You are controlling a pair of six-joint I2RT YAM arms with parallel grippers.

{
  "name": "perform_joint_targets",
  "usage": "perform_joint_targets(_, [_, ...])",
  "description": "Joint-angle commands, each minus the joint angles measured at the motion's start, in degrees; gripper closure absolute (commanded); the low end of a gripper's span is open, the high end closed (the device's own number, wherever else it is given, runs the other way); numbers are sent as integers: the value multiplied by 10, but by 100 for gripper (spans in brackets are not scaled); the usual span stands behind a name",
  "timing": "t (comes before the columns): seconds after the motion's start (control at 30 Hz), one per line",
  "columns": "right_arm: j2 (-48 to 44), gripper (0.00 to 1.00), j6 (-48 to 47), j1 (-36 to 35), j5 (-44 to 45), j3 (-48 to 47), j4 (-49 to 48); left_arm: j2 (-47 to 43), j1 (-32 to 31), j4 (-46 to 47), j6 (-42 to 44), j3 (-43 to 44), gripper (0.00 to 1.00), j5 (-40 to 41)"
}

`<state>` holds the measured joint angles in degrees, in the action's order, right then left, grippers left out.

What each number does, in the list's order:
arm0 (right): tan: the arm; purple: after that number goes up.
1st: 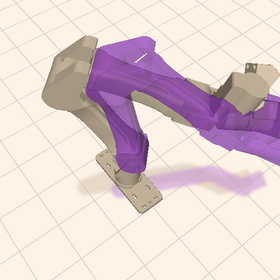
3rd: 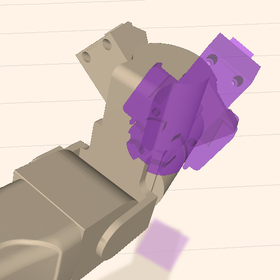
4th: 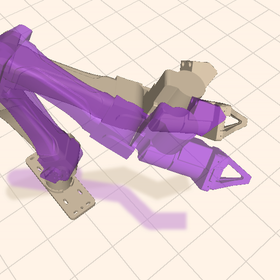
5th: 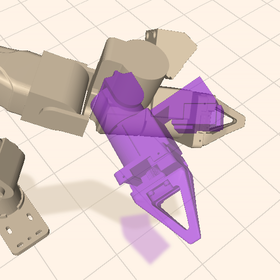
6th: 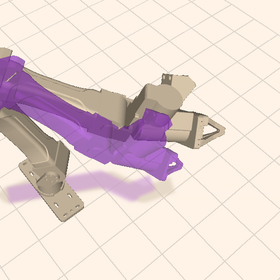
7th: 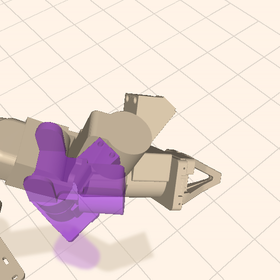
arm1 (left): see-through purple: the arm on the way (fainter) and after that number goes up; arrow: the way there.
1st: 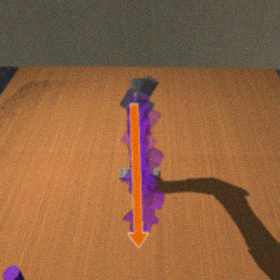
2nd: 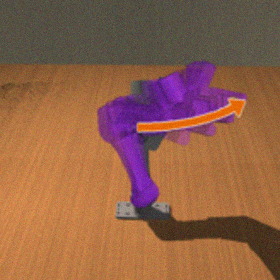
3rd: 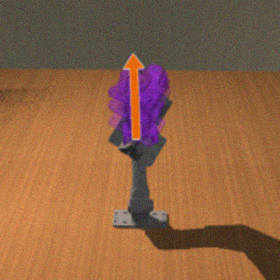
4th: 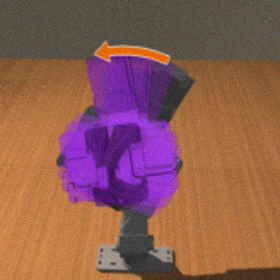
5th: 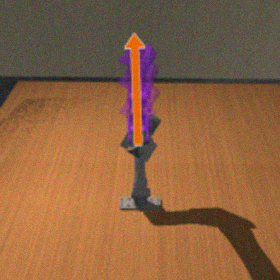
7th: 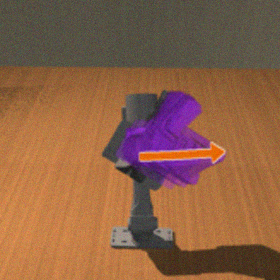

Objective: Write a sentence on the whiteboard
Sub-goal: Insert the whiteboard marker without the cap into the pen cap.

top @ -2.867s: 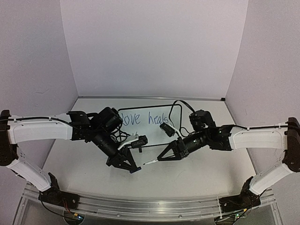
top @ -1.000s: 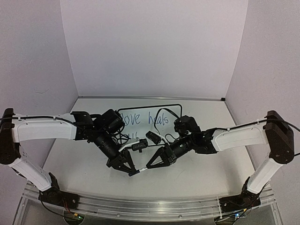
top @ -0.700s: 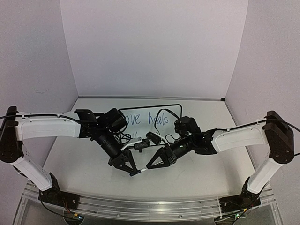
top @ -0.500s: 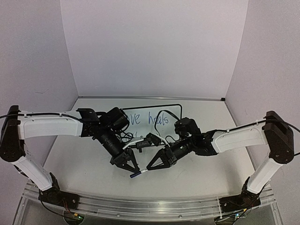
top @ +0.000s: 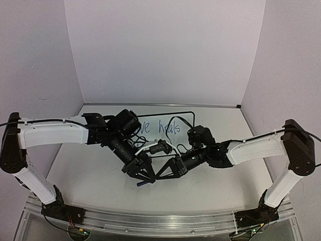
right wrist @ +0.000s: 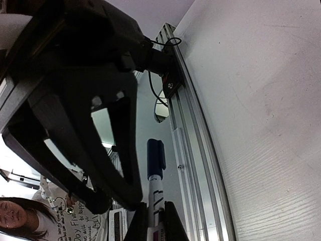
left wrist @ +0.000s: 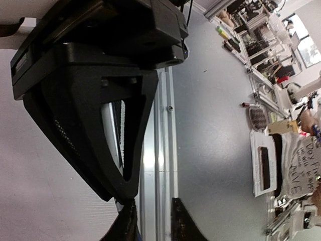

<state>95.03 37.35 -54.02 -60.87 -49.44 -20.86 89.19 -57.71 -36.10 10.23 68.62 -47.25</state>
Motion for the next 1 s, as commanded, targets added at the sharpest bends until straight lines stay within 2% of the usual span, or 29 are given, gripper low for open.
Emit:
perform_joint_targets(0.0, [-39, 100, -8, 4, 21, 10, -28, -46, 0, -23, -7, -7, 60, 44])
perform_joint_targets(0.07, [-48, 100, -8, 9, 25, 14, -27, -65, 1, -29, -13, -17, 44, 64])
perform_joint_targets(0.17, [-58, 100, -6, 17, 28, 21, -28, -92, 3, -37, -19, -35, 28, 92])
perform_joint_targets(0.27, [-69, 100, -3, 19, 36, 24, -28, -112, 3, -41, -22, -49, 18, 128])
perform_joint_targets(0.43, [-76, 100, 1, 19, 40, 22, -28, -110, 3, -47, -19, -56, 11, 170])
perform_joint_targets(0.63, [-80, 100, 6, 19, 48, 22, -29, -98, 1, -47, -8, -40, 12, 167])
perform_joint_targets(0.97, [-80, 100, 10, 19, 44, 21, -30, -70, -2, -55, 2, -24, 37, 147])
